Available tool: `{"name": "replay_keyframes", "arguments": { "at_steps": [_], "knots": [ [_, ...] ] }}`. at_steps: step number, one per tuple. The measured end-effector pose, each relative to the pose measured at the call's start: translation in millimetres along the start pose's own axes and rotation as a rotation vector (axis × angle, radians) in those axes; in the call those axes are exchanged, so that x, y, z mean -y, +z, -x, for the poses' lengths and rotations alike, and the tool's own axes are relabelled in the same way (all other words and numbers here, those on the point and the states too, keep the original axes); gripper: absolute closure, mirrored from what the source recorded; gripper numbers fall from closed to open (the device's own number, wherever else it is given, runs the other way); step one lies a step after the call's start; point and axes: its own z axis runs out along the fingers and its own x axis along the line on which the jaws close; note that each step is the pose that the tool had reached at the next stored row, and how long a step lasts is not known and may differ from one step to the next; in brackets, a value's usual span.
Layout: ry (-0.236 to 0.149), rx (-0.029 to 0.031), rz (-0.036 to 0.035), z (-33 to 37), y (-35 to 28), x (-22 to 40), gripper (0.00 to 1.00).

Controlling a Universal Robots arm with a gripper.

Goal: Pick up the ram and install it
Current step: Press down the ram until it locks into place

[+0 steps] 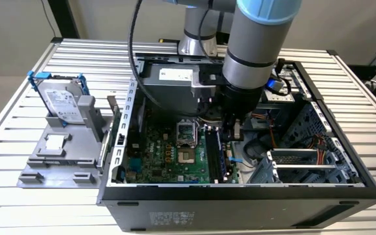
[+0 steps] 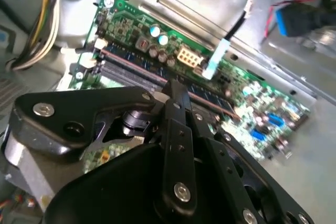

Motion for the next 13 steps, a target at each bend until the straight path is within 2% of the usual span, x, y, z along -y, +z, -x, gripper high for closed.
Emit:
{"name": "replay_keyframes", "arguments": {
  "at_steps": [13],
  "knots": [
    [0.0, 0.0002, -0.0001, -1.3, -59.1, 1.3, 1.0]
  ]
}}
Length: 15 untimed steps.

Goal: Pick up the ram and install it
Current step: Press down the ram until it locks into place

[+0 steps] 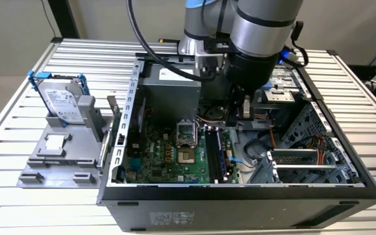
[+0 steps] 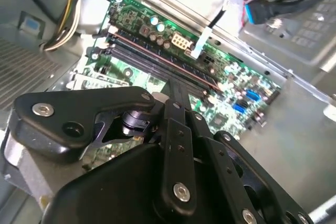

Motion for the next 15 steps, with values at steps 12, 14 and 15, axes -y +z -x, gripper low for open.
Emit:
{"name": "replay_keyframes", "arguments": {
  "at_steps": [12, 14, 15],
  "knots": [
    [0.0, 0.0001, 0.0, -0.5, -26.0, 0.6, 1.0],
    [0.0, 0.0001, 0.0, -0.6, -26.3, 0.6, 1.0],
    [0.0, 0.0001, 0.0, -0.6, -26.4, 0.5, 1.0]
  ]
}}
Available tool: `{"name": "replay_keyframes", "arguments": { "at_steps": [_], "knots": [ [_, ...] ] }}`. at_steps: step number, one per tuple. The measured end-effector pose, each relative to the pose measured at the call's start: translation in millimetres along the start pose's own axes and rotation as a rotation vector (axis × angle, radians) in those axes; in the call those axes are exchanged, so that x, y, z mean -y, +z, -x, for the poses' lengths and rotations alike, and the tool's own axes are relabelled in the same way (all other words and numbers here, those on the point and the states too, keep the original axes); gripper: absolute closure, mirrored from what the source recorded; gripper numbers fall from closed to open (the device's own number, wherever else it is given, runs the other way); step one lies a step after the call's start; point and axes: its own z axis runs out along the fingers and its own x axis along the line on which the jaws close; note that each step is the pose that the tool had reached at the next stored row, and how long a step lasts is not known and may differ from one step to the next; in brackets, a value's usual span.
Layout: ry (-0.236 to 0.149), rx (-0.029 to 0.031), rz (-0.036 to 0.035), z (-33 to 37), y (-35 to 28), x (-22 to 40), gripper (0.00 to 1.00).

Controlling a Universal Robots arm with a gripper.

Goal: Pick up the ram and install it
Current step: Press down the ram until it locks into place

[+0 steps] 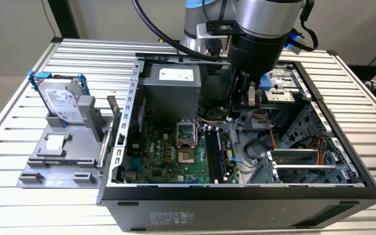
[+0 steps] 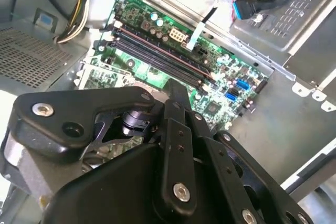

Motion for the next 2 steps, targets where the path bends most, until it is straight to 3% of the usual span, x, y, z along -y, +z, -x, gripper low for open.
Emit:
{"name": "replay_keyframes", "arguments": {
  "at_steps": [2],
  "knots": [
    [0.0, -0.0001, 0.0001, 0.0, -0.3, 0.0, 1.0]
  ]
}}
